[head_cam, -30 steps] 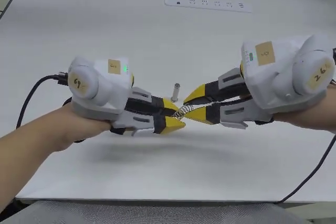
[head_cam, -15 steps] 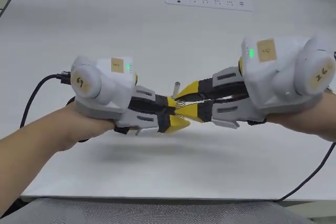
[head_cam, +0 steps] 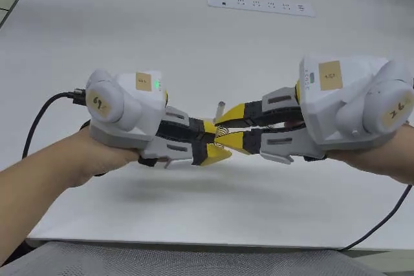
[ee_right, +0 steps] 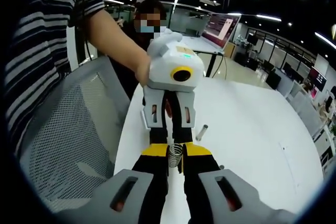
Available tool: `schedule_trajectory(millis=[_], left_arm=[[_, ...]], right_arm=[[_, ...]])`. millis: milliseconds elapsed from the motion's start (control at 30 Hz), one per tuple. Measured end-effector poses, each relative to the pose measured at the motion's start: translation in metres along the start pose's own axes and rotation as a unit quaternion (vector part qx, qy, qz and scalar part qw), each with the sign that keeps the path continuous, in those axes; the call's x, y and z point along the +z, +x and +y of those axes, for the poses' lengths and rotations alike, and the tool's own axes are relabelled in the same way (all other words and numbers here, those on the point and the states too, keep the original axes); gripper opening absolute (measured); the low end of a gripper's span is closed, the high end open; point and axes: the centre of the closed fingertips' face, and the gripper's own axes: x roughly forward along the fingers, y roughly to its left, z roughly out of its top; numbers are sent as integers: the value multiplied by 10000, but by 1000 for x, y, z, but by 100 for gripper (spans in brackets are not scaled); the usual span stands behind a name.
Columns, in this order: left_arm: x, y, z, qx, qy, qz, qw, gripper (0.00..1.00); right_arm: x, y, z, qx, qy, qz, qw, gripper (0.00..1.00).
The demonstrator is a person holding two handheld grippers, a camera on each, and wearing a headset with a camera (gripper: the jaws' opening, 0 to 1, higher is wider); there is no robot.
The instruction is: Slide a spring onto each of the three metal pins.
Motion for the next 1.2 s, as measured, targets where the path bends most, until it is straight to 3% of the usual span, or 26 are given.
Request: schedule_trajectory(millis=[567,700,1200], left_arm=[[0,0,-1,94,-168,1,9998,13],[-1,-2,2,199,-170,4,9997,21],[-3,-15,10,428,-267,-54,9987,32]], right_arm=[[-5,-2,0,-48,-190,182,9996,6],[-6,-2,-1,-72,-234,208,9995,6],[-7,0,-6,-179,-268,243,9992,7]])
